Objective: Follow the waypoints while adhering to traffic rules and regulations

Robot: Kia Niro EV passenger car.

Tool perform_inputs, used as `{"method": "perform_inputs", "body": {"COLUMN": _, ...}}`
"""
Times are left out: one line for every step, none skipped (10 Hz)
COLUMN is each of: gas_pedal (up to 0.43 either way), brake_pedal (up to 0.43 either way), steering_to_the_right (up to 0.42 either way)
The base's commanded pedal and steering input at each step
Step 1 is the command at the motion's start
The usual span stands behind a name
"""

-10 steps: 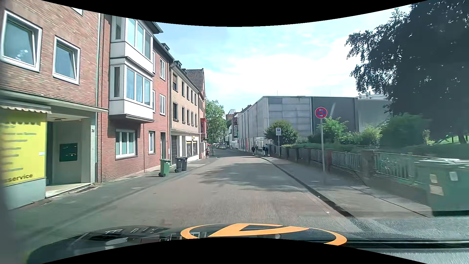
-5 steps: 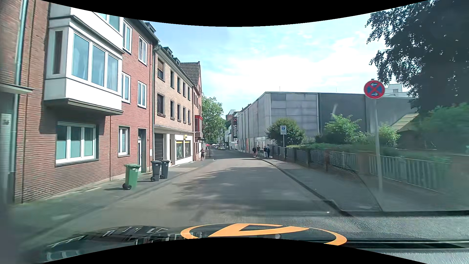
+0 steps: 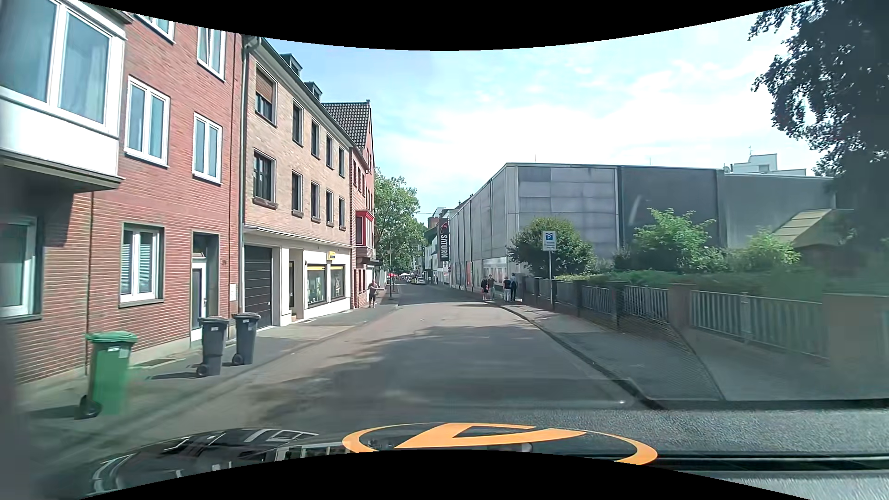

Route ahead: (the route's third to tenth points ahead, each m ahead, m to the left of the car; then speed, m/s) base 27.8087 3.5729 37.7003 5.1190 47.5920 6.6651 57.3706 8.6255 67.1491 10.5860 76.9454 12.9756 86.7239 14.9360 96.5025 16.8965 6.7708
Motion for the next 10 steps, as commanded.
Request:
{"method": "perform_inputs", "body": {"gas_pedal": 0.0, "brake_pedal": 0.061, "steering_to_the_right": -0.004}}
{"method": "perform_inputs", "body": {"gas_pedal": 0.0, "brake_pedal": 0.043, "steering_to_the_right": -0.005}}
{"method": "perform_inputs", "body": {"gas_pedal": 0.0, "brake_pedal": 0.024, "steering_to_the_right": -0.006}}
{"method": "perform_inputs", "body": {"gas_pedal": 0.0, "brake_pedal": 0.018, "steering_to_the_right": -0.006}}
{"method": "perform_inputs", "body": {"gas_pedal": 0.0, "brake_pedal": 0.012, "steering_to_the_right": -0.007}}
{"method": "perform_inputs", "body": {"gas_pedal": 0.0, "brake_pedal": 0.018, "steering_to_the_right": -0.007}}
{"method": "perform_inputs", "body": {"gas_pedal": 0.0, "brake_pedal": 0.03, "steering_to_the_right": -0.007}}
{"method": "perform_inputs", "body": {"gas_pedal": 0.0, "brake_pedal": 0.037, "steering_to_the_right": -0.007}}
{"method": "perform_inputs", "body": {"gas_pedal": 0.0, "brake_pedal": 0.037, "steering_to_the_right": -0.008}}
{"method": "perform_inputs", "body": {"gas_pedal": 0.0, "brake_pedal": 0.037, "steering_to_the_right": -0.011}}
